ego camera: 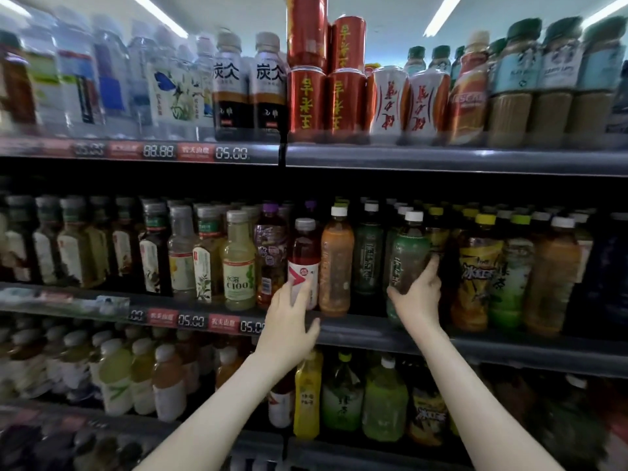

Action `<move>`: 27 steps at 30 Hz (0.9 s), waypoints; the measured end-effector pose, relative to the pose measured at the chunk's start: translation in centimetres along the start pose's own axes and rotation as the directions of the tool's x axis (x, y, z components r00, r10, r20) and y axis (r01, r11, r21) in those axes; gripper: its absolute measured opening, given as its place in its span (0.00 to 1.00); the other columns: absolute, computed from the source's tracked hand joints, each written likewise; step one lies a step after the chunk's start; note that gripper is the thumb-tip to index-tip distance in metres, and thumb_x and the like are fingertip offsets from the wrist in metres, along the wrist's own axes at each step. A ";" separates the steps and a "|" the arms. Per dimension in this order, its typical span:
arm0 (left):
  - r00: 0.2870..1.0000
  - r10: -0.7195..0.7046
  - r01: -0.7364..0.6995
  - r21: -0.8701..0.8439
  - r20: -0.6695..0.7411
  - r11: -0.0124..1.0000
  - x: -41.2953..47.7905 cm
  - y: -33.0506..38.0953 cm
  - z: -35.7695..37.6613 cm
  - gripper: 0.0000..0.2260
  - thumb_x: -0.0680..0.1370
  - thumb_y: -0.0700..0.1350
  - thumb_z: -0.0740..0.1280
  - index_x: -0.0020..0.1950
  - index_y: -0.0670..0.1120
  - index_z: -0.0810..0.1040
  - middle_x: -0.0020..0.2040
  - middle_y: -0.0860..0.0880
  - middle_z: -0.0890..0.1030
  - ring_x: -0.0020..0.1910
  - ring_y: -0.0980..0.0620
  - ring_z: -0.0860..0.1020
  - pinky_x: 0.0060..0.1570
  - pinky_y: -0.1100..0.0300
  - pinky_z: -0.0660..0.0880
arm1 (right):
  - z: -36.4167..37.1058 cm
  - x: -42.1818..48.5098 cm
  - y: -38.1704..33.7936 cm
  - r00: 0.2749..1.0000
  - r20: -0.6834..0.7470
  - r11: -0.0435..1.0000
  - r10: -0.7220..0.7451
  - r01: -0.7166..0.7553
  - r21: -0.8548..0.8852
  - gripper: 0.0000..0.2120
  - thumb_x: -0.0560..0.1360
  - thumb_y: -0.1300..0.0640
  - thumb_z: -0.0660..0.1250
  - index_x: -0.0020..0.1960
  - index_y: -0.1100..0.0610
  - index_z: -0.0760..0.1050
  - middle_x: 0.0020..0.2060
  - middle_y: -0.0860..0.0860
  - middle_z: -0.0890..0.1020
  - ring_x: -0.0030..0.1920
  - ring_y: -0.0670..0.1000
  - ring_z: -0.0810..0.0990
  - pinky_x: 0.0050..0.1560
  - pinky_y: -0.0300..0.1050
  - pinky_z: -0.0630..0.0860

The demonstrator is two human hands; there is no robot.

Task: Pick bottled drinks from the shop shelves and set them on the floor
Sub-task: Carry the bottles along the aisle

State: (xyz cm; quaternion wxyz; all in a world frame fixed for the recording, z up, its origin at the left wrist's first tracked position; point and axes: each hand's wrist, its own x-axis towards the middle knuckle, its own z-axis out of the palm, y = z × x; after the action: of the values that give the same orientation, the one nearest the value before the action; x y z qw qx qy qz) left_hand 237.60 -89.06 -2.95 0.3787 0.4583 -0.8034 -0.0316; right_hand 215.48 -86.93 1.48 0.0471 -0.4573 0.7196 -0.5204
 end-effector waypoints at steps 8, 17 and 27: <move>0.986 -0.073 0.069 -0.033 -0.151 0.997 -8.0 -5.1 -8.1 0.33 0.79 0.45 0.63 0.79 0.53 0.48 0.70 0.47 0.68 0.69 0.52 0.60 0.66 0.61 0.61 | 6.4 -13.2 -7.5 0.900 0.166 0.915 -0.404 0.398 0.067 0.29 0.78 0.59 0.65 0.75 0.58 0.59 0.70 0.55 0.66 0.71 0.54 0.64 0.68 0.45 0.64; 0.970 -0.200 0.214 0.100 -0.137 0.972 -21.2 -17.4 -21.9 0.27 0.81 0.48 0.61 0.78 0.52 0.56 0.71 0.49 0.68 0.69 0.50 0.65 0.64 0.59 0.66 | 16.6 -29.4 -18.9 0.816 0.300 0.868 -0.495 0.450 0.207 0.23 0.79 0.56 0.64 0.72 0.59 0.65 0.66 0.53 0.70 0.67 0.52 0.69 0.64 0.41 0.65; 0.979 -0.145 0.157 0.076 -0.145 0.985 -22.1 -23.2 -26.5 0.25 0.80 0.45 0.62 0.76 0.50 0.60 0.70 0.49 0.69 0.68 0.53 0.66 0.59 0.69 0.61 | 21.7 -32.9 -23.5 0.839 0.250 0.873 -0.483 0.437 0.217 0.25 0.79 0.58 0.63 0.74 0.57 0.61 0.68 0.52 0.68 0.69 0.50 0.67 0.61 0.35 0.63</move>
State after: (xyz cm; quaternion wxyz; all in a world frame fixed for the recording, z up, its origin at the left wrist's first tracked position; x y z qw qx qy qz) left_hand 277.46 -77.83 -6.12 0.4100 0.5353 -0.7384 0.0066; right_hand 260.65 -79.94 -3.19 0.0625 -0.6847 0.5313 -0.4950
